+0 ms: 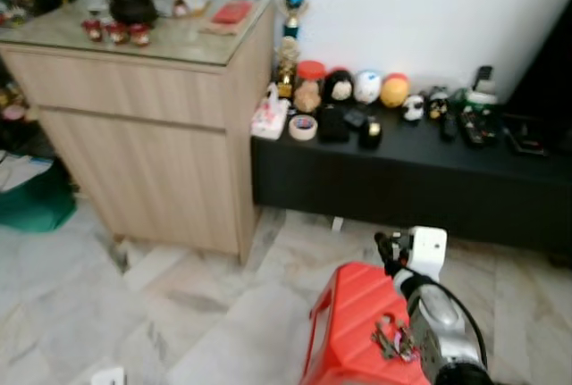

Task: Hang keys on a hook

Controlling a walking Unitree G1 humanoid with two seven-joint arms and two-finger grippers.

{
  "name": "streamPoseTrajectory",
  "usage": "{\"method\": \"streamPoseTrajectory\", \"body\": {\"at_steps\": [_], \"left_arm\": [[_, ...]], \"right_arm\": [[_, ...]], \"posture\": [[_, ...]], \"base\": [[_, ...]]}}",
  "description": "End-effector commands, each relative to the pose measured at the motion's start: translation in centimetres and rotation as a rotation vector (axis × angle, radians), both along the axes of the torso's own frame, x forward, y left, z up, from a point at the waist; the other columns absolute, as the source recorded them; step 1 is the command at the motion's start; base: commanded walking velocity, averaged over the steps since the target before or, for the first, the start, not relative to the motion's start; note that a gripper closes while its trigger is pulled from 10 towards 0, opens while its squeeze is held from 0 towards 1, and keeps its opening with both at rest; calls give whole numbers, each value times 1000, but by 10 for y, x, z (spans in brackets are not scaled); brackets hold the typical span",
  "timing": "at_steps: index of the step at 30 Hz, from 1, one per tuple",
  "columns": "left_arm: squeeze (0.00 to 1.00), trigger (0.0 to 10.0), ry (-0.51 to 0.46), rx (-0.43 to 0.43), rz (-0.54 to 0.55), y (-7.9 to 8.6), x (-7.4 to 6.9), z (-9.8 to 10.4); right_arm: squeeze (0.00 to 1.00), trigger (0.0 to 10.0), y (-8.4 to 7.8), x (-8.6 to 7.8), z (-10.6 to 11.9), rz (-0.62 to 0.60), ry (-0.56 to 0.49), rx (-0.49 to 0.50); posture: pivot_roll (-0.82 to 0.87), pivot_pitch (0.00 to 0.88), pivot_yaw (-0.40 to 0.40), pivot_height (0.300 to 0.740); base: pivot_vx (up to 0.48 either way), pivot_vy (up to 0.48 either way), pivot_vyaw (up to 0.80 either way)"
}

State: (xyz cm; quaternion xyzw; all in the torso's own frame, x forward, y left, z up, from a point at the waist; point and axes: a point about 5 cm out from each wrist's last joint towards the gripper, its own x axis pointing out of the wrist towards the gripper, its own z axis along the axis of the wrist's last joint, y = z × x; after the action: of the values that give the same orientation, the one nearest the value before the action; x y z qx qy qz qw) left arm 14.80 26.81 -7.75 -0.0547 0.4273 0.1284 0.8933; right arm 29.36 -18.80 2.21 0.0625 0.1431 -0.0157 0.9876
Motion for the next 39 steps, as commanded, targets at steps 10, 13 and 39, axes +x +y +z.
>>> {"method": "streamPoseTrajectory", "body": {"at_steps": [10, 13, 39], "left_arm": [[0, 10000, 19, -32, -12, -20, 2, -6], [0, 10000, 19, -33, -15, -22, 3, -6], [0, 10000, -204, 56, -97, -37, 50, 17]], "right_arm": [[0, 10000, 0, 2, 2, 1, -16, -4], [0, 10000, 1, 1, 4, 32, -36, -57], [0, 10000, -10, -56, -3, -45, -71, -175]], "posture": [[57, 0, -66, 740], [55, 0, -64, 740], [26, 0, -55, 740]], "base": [[101, 0, 0], [0, 0, 0], [0, 0, 0]]}}
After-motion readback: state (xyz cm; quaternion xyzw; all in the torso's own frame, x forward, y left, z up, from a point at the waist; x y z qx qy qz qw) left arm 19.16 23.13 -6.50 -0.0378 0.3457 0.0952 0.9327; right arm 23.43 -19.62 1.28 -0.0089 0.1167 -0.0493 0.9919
